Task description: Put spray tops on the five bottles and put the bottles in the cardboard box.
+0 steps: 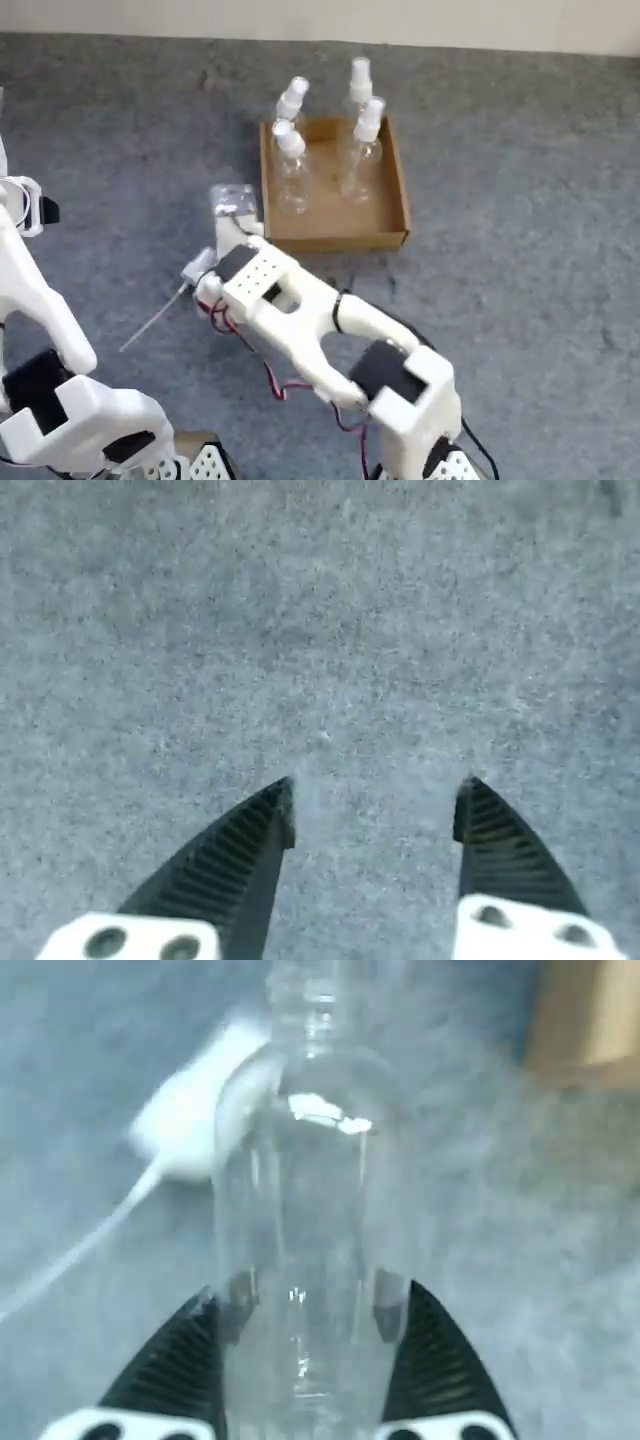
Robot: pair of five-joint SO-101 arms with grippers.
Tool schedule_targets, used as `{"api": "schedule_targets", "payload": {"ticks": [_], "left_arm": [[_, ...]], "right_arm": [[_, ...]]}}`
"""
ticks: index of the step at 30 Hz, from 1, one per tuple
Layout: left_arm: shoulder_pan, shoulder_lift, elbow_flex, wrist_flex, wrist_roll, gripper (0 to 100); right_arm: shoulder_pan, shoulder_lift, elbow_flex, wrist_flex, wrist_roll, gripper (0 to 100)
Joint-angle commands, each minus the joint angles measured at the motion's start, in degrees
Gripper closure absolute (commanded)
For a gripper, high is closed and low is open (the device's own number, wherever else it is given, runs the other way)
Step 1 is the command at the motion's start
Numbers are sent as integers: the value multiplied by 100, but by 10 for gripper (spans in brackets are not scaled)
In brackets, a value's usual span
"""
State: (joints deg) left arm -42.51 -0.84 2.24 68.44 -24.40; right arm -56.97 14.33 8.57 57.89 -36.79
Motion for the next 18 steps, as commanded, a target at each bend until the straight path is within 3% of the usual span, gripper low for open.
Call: {"api": "schedule_targets", "payload": {"ticks": [1, 5, 10, 14, 18], "left_arm": [[110, -31, -215, 53, -18, 769], [207, -75, -215, 193, -35, 769], [541, -84, -259, 730, -44, 769], [1015, -84, -207, 1108, -44, 769], [1763, -31, -207, 1433, -44, 769]], "right_arm": [[-215, -1007, -66, 1024, 1222, 995], [66, -1868, -31, 1974, 3437, 995], [1059, -3055, -13, 3415, 4237, 995], [2501, -4338, 242, 4136, 5055, 995], [4321, -5490, 1508, 4136, 6435, 995]]}}
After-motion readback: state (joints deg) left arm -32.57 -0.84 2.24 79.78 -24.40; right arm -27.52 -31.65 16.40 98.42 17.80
